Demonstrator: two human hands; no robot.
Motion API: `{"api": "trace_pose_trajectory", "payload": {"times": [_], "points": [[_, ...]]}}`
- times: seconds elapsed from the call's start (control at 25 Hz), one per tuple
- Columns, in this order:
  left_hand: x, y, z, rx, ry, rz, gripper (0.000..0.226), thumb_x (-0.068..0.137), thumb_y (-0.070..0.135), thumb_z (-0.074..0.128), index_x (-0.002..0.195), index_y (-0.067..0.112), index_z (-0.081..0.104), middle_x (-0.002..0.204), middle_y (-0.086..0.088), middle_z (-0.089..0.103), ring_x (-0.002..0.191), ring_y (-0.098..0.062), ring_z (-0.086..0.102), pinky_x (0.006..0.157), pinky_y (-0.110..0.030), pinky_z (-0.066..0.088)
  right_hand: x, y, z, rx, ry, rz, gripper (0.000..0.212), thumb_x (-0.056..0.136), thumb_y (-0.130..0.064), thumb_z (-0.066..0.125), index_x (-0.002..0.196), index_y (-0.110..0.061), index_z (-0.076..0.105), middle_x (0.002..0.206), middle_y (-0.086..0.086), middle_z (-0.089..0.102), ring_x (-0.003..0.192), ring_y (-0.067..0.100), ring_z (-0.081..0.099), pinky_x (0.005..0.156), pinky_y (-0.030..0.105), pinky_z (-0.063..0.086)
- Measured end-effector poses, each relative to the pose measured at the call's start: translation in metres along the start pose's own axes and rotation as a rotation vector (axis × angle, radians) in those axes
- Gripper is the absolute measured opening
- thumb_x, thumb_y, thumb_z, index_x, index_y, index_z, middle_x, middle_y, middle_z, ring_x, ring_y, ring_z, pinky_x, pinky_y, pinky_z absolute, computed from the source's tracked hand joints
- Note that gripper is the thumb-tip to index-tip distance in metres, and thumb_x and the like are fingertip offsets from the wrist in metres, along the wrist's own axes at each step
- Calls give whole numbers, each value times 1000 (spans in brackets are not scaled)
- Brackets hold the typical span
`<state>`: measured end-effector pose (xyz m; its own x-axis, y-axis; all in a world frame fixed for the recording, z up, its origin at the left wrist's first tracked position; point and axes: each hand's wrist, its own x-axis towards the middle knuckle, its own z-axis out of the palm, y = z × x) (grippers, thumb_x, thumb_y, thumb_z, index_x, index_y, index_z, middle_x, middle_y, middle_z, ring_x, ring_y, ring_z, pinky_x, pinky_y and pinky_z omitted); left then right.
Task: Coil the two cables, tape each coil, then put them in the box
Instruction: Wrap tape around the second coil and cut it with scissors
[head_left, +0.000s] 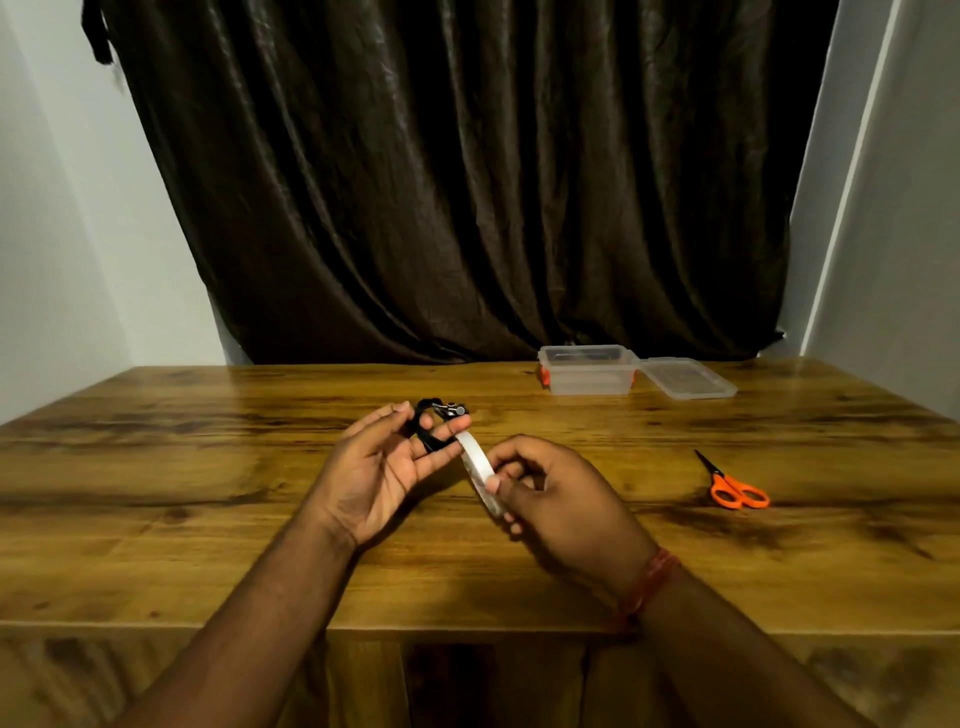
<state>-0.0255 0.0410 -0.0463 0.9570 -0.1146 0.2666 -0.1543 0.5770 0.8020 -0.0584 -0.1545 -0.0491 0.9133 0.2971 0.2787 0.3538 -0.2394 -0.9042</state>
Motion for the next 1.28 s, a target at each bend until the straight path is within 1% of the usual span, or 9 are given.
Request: {"api": "trace_pose_trajectory", "payload": {"times": [0.12, 0.24, 0.44, 0.56, 0.76, 0.88, 1.0, 1.12, 1.28], "points": [[0, 1, 0, -34, -13, -19, 17, 97, 12, 43, 85, 5, 52, 86, -15, 60, 116, -43, 62, 79, -53, 58, -10, 3, -29, -178, 47, -56, 19, 94, -19, 63, 96, -37, 69, 85, -10, 66, 71, 6, 62, 63, 26, 52], [-1, 2, 0, -38, -17, -33, 20, 99, 12, 41, 84, 6, 52, 86, -14, 59, 114, -42, 64, 74, -52, 59, -18, 10, -71, -356, 102, -19, 20, 93, -21, 63, 96, -41, 68, 89, -11, 68, 80, 9, 63, 67, 27, 48], [-3, 1, -1, 14, -24, -46, 15, 98, 14, 43, 86, 8, 51, 86, -12, 57, 107, -37, 68, 68, -51, 60, -16, 31, -110, -1077, 165, -16, 31, 84, -16, 66, 108, -35, 66, 102, -9, 57, 93, 14, 58, 79, 32, 52], [-2, 1, -5, 57, -44, -59, 15, 97, 16, 45, 86, 9, 52, 86, -10, 55, 85, -27, 70, 59, -45, 61, -12, 42, -120, -1157, 146, 24, 31, 86, -14, 63, 108, -35, 66, 101, -8, 56, 95, 14, 58, 82, 29, 51], [0, -2, -7, 67, -56, -56, 13, 94, 16, 48, 86, 9, 55, 83, -7, 53, 59, -13, 51, 48, -39, 59, -8, 50, -118, -1220, 141, 43, 29, 89, -19, 58, 114, -33, 64, 106, -6, 56, 97, 15, 58, 83, 30, 52], [1, -6, -8, 143, -63, -68, 10, 93, 17, 51, 91, 7, 54, 82, -6, 54, 56, -11, 47, 45, -37, 58, 1, 32, -84, -883, 239, -77, 18, 96, -32, 51, 113, -33, 58, 110, -12, 53, 100, 10, 55, 80, 26, 46], [0, -11, -7, 255, -112, -116, 15, 91, 21, 58, 93, 7, 53, 77, -6, 53, 53, -11, 44, 44, -37, 56, 22, 12, -27, -393, 139, -168, 20, 95, -37, 57, 114, -32, 61, 106, -14, 55, 89, 0, 54, 75, 17, 46], [-2, -15, -4, 328, -103, -142, 15, 84, 22, 58, 90, 9, 52, 66, -6, 51, 47, -11, 42, 41, -36, 55, 40, 15, 14, -248, 101, -276, 19, 90, -31, 66, 108, -24, 67, 95, -9, 56, 77, 3, 54, 69, 13, 44], [0, -17, -6, 380, -102, -156, 19, 87, 24, 64, 92, 9, 53, 64, -7, 46, 48, -11, 42, 43, -37, 55, 44, 28, 22, -110, 152, -281, 7, 86, -19, 73, 92, -17, 70, 90, -10, 54, 73, 0, 52, 68, 12, 42]]}}
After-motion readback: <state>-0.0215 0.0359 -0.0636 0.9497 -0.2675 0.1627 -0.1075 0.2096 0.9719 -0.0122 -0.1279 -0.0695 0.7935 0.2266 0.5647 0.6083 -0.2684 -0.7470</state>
